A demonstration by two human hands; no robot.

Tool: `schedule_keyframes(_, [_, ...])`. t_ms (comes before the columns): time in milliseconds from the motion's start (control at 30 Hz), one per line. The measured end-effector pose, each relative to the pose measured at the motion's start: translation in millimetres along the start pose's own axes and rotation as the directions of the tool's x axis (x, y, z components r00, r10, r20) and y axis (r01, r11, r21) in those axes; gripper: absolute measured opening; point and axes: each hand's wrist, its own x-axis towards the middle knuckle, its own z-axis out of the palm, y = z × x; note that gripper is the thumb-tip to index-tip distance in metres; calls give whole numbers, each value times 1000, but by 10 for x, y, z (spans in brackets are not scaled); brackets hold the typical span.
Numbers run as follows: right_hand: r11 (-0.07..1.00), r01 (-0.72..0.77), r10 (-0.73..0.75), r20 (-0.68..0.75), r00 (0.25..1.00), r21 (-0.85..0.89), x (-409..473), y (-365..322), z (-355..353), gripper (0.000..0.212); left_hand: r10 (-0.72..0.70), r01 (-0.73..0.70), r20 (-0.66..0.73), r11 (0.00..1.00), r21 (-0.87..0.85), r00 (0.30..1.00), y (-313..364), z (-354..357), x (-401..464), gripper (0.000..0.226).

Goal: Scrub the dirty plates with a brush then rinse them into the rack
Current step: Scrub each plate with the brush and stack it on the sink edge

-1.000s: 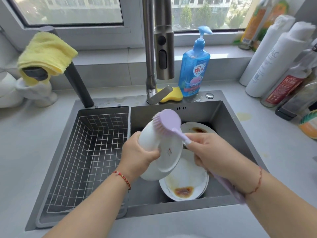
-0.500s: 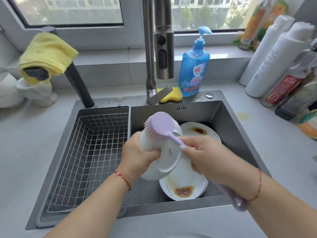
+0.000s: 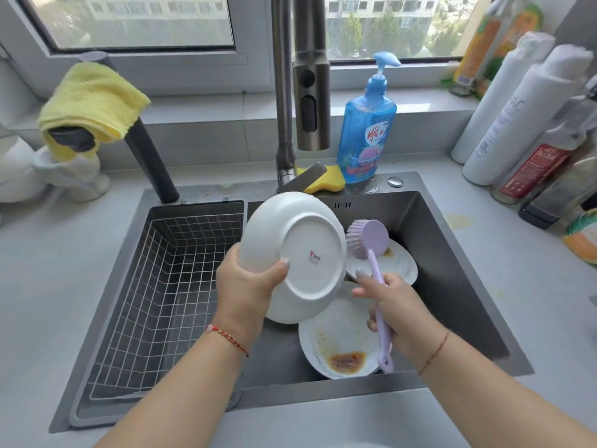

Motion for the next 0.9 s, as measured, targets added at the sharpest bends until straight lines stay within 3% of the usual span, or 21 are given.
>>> schedule_keyframes(167, [982, 36, -51, 80, 995, 183, 42, 90, 131, 62, -58, 71, 61, 967, -247, 996, -73, 47, -57, 68])
schedule_keyframes(333, [989, 125, -132, 90, 987, 74, 89, -33, -34, 64, -130, 195, 268, 954, -230, 955, -43, -95, -36, 92])
schedule_keyframes(433, [969, 195, -171, 162, 972, -152, 110, -194, -144, 63, -188, 244, 311, 958, -152, 932, 12, -169, 24, 103])
schedule_keyframes(500, [918, 270, -209, 226, 951, -290, 117, -304, -195, 66, -208, 239, 320, 969, -60, 924, 41, -205, 74, 95])
schedule_keyframes(667, [855, 367, -256, 317, 913, -367, 120, -594, -263, 49, -170, 78, 369, 965, 252, 914, 248, -220, 195, 89])
schedule_keyframes(800, [840, 408, -273, 369, 888, -359, 108, -760, -298, 49, -127, -18, 397, 939, 342, 909, 442, -191, 242, 88])
schedule_keyframes(900, [792, 455, -285, 412, 865, -407, 92, -804, -297, 49, -64, -139, 410, 884, 447, 910, 575, -132, 250, 68])
